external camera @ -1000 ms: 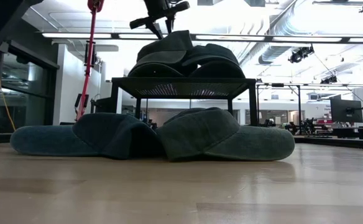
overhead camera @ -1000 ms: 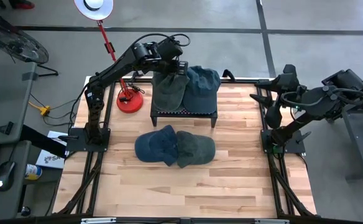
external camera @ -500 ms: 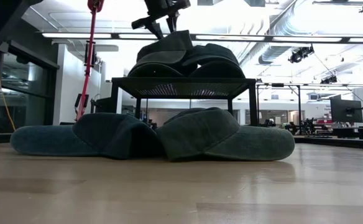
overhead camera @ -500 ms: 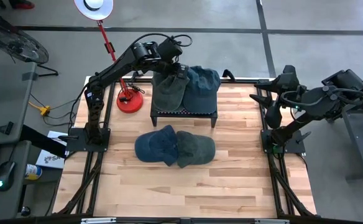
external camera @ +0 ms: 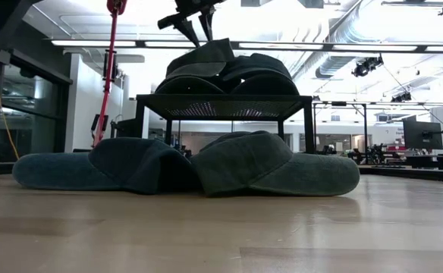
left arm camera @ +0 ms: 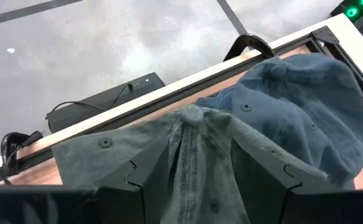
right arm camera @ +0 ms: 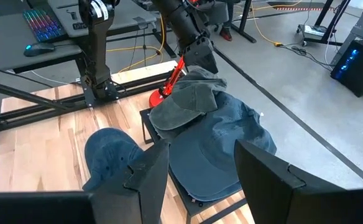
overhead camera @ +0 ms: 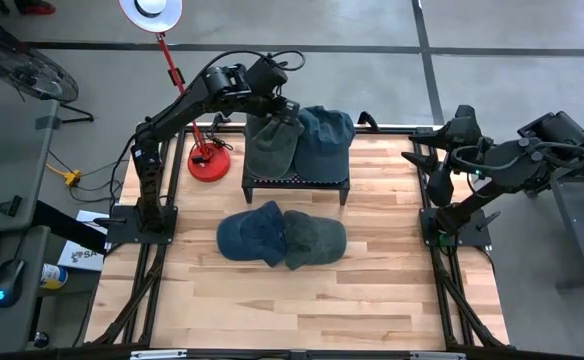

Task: Pick & Place hat
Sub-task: Stack the blue cap on top of the other blue cap on the shelf

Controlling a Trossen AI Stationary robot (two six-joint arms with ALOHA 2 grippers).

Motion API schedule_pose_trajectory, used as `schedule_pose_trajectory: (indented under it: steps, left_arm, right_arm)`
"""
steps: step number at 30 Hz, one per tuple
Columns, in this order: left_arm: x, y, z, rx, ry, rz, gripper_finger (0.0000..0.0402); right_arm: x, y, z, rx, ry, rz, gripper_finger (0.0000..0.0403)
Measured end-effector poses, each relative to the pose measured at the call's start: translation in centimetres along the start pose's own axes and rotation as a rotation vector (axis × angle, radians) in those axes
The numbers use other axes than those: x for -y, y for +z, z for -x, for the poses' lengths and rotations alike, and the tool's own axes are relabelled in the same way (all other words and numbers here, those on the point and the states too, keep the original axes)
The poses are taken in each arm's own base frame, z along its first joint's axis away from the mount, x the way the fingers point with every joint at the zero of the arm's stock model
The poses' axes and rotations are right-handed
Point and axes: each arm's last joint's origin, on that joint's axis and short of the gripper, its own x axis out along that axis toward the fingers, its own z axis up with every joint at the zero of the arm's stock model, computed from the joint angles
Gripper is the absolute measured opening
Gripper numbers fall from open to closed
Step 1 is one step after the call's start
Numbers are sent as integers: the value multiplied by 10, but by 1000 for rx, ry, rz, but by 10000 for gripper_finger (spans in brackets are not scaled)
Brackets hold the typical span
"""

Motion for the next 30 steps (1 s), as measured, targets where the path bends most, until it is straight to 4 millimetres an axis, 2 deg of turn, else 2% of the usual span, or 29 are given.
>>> schedule_pose_trajectory:
  steps: [5,10,19,27,30]
  left_arm:
    - [2,-1,5,-3,-38,-35,168]
    - [4,-7,29,-20,-129,-103,168]
    - [17,-48,81,-79,-136,-326,168]
    - [46,-93,105,-164,-225,-520,168]
    - [61,-111,108,-186,-242,-562,168]
  right_arm:
    - [0,0,0,0,0,0,177]
    - [0,0,0,-6,10,-1,177]
    - [-1,0,0,-14,22,4,177]
    - [-1,-1,0,-19,33,48,177]
    - [-2,-1,0,-37,64,62,177]
